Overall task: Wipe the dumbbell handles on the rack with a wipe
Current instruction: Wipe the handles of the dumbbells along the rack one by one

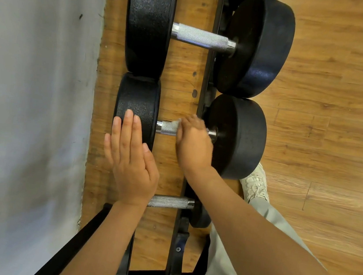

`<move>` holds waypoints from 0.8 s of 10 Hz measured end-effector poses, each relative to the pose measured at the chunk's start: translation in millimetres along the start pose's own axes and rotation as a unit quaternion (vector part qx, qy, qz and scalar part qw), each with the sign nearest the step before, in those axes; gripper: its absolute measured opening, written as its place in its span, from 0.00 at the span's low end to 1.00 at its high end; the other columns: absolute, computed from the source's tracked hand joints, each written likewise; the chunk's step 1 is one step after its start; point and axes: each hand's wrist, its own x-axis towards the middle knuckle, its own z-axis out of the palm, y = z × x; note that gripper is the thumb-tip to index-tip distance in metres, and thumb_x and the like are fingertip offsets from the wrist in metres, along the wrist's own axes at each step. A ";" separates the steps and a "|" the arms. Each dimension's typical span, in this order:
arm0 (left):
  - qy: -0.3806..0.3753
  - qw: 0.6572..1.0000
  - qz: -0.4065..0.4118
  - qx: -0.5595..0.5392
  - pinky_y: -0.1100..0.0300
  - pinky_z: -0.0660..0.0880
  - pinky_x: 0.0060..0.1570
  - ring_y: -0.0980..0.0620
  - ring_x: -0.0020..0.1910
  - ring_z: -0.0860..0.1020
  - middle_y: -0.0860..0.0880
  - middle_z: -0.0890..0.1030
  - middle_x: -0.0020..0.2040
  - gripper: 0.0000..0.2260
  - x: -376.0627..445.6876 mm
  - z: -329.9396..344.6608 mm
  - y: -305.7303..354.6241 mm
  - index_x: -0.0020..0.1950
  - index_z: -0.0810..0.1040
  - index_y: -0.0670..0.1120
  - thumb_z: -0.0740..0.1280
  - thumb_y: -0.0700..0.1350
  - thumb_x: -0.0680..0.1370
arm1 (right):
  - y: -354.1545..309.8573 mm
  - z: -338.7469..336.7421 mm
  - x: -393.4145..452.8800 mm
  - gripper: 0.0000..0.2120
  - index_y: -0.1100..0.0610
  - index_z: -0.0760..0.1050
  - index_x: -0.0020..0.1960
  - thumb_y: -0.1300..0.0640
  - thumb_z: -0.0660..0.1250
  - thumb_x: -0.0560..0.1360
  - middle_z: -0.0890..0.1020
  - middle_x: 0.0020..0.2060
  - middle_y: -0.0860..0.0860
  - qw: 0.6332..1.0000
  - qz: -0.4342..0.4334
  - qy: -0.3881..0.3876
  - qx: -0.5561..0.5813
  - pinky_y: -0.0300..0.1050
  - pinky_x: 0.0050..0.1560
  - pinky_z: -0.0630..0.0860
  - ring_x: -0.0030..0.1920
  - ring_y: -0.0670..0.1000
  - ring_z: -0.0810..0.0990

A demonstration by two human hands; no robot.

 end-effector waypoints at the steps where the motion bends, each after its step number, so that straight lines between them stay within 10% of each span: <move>1: 0.004 1.000 0.000 0.005 0.49 0.48 0.77 0.53 0.80 0.50 0.42 0.64 0.76 0.21 0.3 1.0 -0.8 0.77 0.60 0.39 0.47 0.44 0.85 | -24.1 11.5 2.7 0.15 0.63 0.76 0.65 0.60 0.58 0.83 0.77 0.65 0.59 0.995 -0.076 -0.041 0.043 0.46 0.75 0.56 0.70 0.55 0.71; 5: -0.001 1.000 -0.001 0.001 0.49 0.47 0.78 0.53 0.80 0.50 0.40 0.65 0.76 0.21 0.7 -0.3 0.3 0.77 0.60 0.39 0.46 0.45 0.86 | 24.7 -11.1 -8.8 0.23 0.62 0.59 0.77 0.65 0.56 0.82 0.63 0.76 0.57 0.994 0.018 -0.020 -0.105 0.43 0.76 0.45 0.77 0.53 0.57; 8: 0.007 1.000 -0.001 0.005 0.49 0.48 0.77 0.52 0.79 0.51 0.41 0.65 0.76 0.21 0.4 2.5 -0.4 0.77 0.60 0.39 0.46 0.45 0.86 | -8.2 24.5 -9.2 0.17 0.68 0.76 0.63 0.69 0.69 0.74 0.78 0.62 0.63 0.997 -0.053 0.052 -0.020 0.52 0.71 0.58 0.67 0.62 0.73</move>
